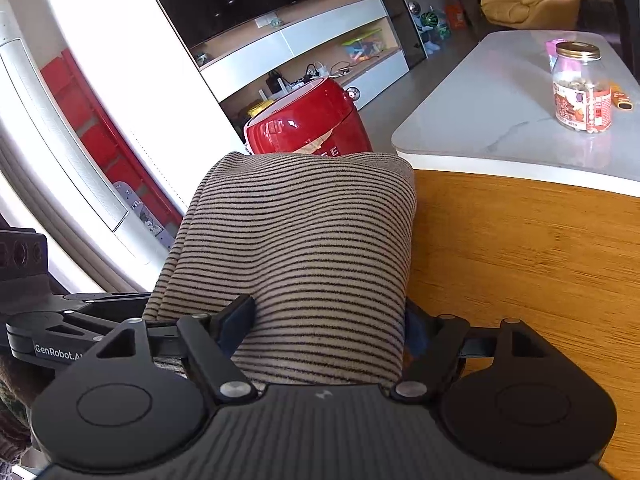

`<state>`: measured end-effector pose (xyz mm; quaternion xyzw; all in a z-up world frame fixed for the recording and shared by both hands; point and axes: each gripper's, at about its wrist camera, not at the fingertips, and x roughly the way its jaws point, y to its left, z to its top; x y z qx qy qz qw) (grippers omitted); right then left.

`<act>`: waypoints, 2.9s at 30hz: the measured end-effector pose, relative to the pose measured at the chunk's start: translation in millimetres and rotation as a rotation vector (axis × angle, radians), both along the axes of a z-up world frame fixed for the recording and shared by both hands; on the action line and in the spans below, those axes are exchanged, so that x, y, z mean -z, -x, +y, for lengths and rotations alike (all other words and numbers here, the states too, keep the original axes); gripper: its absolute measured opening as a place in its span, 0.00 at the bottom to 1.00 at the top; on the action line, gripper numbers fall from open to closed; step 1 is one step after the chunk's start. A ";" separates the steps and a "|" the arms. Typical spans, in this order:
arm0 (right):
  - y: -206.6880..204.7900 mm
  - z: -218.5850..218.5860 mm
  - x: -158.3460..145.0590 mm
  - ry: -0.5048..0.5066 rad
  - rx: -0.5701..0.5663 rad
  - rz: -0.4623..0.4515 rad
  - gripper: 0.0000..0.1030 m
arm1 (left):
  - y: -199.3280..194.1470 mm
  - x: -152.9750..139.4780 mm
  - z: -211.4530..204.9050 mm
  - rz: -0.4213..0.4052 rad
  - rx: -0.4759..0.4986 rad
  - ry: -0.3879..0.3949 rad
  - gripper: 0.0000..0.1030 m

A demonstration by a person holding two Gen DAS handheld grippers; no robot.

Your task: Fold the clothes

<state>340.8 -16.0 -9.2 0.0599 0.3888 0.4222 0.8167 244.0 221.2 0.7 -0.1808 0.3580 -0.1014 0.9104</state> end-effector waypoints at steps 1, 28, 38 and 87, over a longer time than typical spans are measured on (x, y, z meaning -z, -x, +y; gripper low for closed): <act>0.0 0.3 -0.3 0.001 0.001 -0.002 0.74 | 0.4 0.0 -0.6 0.000 0.001 0.000 0.66; 118.6 38.9 -15.3 0.264 -0.176 -0.437 0.97 | -93.6 -15.9 30.4 -0.043 -0.040 0.053 0.65; 131.8 -36.1 -23.8 0.224 0.071 -0.325 1.00 | 31.1 -38.0 -15.1 -0.162 -0.039 -0.067 0.86; 124.3 -84.6 11.0 0.336 0.213 -0.276 1.00 | 112.4 17.0 -119.4 0.057 -0.560 -0.428 1.00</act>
